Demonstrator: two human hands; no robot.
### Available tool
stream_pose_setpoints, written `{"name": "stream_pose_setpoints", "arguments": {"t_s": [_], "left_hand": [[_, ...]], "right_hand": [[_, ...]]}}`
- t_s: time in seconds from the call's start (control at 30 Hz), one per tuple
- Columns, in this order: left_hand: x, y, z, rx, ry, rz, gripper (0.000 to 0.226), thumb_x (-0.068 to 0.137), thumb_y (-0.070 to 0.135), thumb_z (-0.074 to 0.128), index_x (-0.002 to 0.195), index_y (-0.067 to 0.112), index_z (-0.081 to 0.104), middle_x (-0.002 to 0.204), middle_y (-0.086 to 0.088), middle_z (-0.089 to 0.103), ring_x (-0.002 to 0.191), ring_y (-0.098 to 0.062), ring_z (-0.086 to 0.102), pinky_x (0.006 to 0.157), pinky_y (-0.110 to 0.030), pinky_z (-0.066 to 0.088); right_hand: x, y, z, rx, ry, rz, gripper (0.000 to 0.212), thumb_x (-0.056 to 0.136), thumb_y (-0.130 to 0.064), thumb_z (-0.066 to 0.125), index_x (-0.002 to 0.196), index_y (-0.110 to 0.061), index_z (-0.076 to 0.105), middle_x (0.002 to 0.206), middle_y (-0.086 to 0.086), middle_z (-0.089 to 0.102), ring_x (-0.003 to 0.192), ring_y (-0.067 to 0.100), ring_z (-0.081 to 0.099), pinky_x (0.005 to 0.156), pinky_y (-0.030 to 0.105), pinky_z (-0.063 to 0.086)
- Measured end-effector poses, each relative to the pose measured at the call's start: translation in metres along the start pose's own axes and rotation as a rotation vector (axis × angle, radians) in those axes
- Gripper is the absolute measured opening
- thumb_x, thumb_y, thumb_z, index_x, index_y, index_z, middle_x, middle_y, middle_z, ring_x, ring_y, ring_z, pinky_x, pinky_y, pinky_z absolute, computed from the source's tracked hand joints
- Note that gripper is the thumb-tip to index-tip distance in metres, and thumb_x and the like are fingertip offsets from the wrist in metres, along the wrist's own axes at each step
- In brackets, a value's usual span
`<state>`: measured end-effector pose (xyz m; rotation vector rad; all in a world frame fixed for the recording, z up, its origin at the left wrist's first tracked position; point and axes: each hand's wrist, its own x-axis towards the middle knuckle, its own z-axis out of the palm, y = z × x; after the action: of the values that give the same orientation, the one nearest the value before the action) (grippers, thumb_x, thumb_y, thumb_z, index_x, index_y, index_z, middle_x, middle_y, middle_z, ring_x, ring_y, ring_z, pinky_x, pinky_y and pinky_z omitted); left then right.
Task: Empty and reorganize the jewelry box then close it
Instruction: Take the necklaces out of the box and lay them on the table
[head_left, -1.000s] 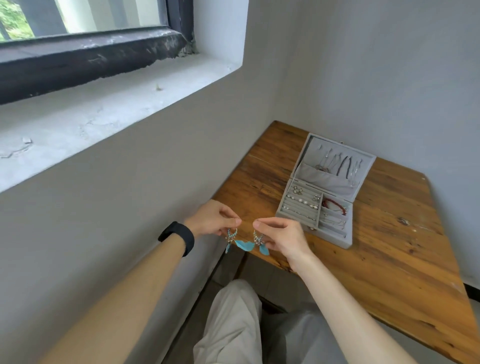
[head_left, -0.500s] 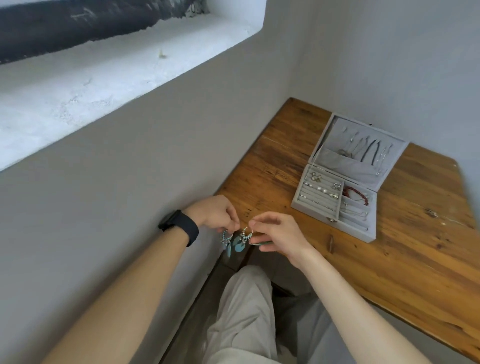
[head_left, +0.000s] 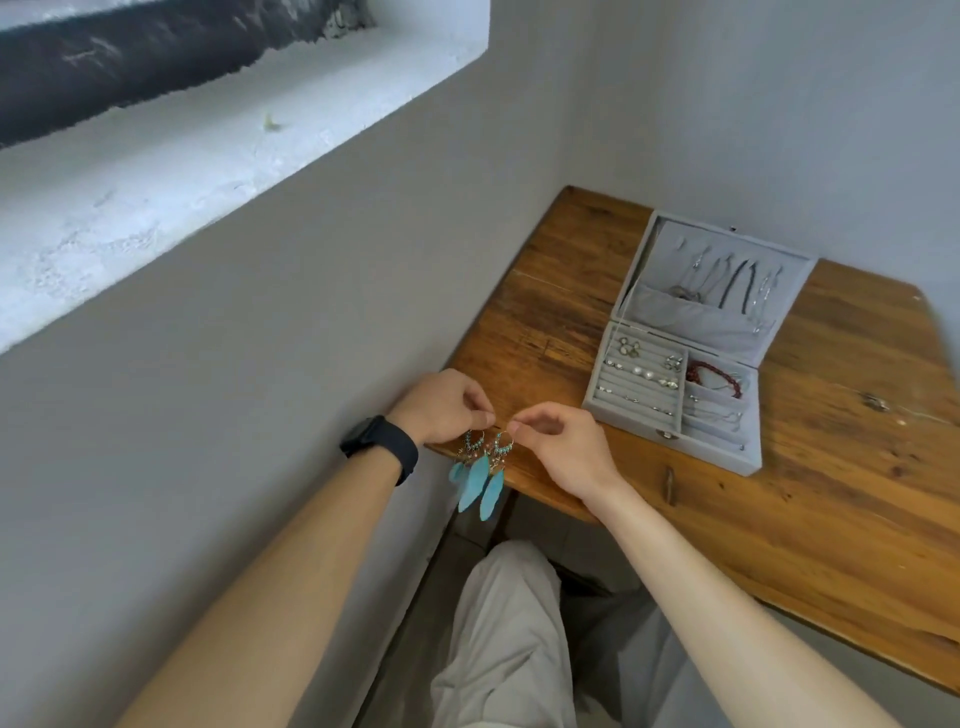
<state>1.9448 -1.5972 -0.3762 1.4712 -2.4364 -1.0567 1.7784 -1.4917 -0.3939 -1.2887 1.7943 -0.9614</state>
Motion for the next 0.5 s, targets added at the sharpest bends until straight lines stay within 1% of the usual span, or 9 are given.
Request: {"name": "stream_pose_setpoints", "arguments": {"t_s": [0.13, 0.27, 0.4, 0.43, 0.5], "left_hand": [[0.016, 0.002, 0.008, -0.01, 0.033, 0.004, 0.003, 0.087, 0.04, 0.072, 0.086, 0.038, 0.07, 0.087, 0.02, 0.064, 0.086, -0.002, 0.058, 0.072, -0.023, 0.045], [0.034, 0.001, 0.009, -0.006, 0.074, 0.02, 0.012, 0.087, 0.044, 0.071, 0.094, 0.035, 0.074, 0.095, 0.016, 0.068, 0.09, -0.005, 0.061, 0.08, -0.028, 0.051], [0.047, 0.0, 0.009, -0.019, 0.126, 0.053, 0.013, 0.087, 0.042, 0.071, 0.095, 0.033, 0.075, 0.095, 0.016, 0.07, 0.091, -0.004, 0.062, 0.082, -0.028, 0.052], [0.05, 0.0, 0.009, -0.021, 0.138, 0.066, 0.011, 0.088, 0.041, 0.071, 0.095, 0.033, 0.075, 0.094, 0.016, 0.07, 0.09, -0.003, 0.062, 0.081, -0.027, 0.053], [0.055, 0.0, 0.009, -0.022, 0.156, 0.089, 0.01, 0.088, 0.04, 0.071, 0.094, 0.033, 0.075, 0.092, 0.018, 0.07, 0.088, 0.0, 0.061, 0.08, -0.025, 0.053]], "right_hand": [[0.019, 0.004, -0.001, -0.068, 0.075, 0.02, 0.006, 0.087, -0.042, 0.071, 0.09, -0.038, 0.074, 0.088, -0.021, 0.07, 0.086, -0.005, 0.061, 0.072, 0.017, 0.042], [0.036, 0.002, 0.0, -0.168, 0.111, 0.043, 0.005, 0.089, -0.041, 0.068, 0.09, -0.038, 0.072, 0.088, -0.021, 0.068, 0.087, -0.002, 0.061, 0.069, 0.018, 0.043], [0.047, 0.001, 0.001, -0.274, 0.182, 0.047, 0.005, 0.09, -0.041, 0.066, 0.092, -0.038, 0.07, 0.084, -0.022, 0.064, 0.081, -0.002, 0.058, 0.063, 0.013, 0.037], [0.05, 0.001, 0.002, -0.306, 0.2, 0.042, 0.007, 0.091, -0.041, 0.066, 0.093, -0.037, 0.071, 0.083, -0.022, 0.063, 0.08, -0.001, 0.057, 0.062, 0.014, 0.037], [0.053, 0.001, 0.004, -0.372, 0.232, 0.016, 0.011, 0.092, -0.038, 0.064, 0.098, -0.033, 0.072, 0.086, -0.019, 0.064, 0.083, 0.003, 0.059, 0.065, 0.018, 0.042]]}}
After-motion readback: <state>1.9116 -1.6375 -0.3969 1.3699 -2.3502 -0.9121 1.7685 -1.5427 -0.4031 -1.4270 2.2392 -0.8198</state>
